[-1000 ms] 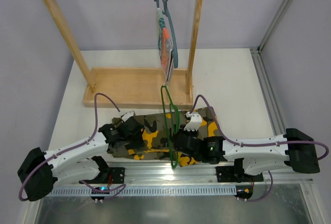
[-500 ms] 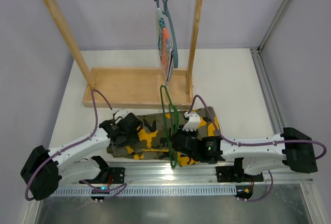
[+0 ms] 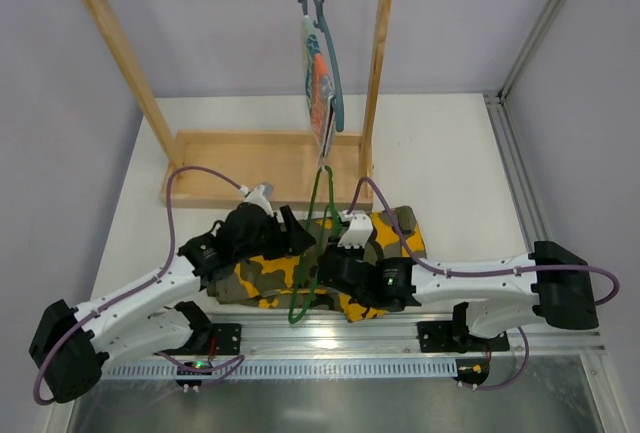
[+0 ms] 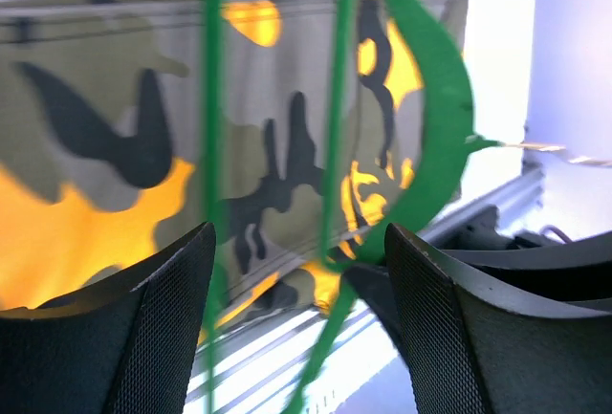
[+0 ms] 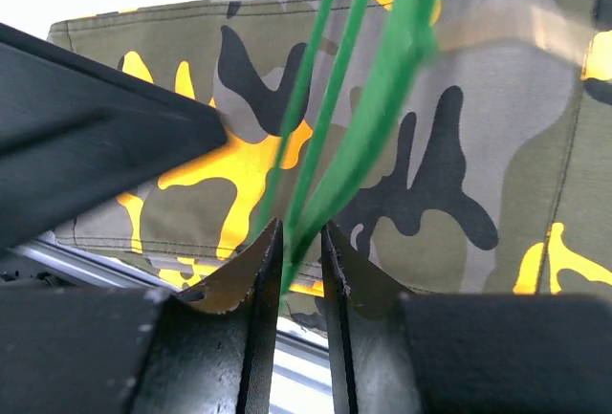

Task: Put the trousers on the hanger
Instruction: Place trousers on hanger

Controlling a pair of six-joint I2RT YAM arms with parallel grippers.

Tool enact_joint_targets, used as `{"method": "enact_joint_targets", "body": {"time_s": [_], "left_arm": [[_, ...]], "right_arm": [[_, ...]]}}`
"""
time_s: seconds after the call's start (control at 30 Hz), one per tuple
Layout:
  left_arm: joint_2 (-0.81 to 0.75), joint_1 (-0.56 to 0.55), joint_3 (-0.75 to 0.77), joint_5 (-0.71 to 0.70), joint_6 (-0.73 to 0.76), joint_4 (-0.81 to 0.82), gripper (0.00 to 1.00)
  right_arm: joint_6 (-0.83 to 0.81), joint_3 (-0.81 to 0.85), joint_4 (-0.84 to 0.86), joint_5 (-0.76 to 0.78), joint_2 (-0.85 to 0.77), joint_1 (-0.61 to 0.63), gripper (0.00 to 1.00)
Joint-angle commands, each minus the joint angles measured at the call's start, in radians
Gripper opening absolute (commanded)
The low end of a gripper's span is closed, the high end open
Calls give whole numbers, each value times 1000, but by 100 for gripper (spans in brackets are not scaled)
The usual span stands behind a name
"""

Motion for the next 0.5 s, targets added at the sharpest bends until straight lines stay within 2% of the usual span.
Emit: {"method": "enact_joint_targets", "body": {"time_s": [0.0,0.13,0.17,0.37,0.47], "left_arm": [[23,-3,-67,140,-7,298,72],[11,-6,-111,142,28,372,73],[9,-6,-120,139,33,367,73],[-45,-6,-189,120,39,332,73],[-74,-7,-189,113,70,256,72]], "right_arm": [[-20,45,29,2,32,2,26],[-31,71,21,8,79,11,26],[-31,92,6,17,87,12,22],[-28,144,-62,65,127,12,14],[-38,135,-57,94,100,12,4]]}}
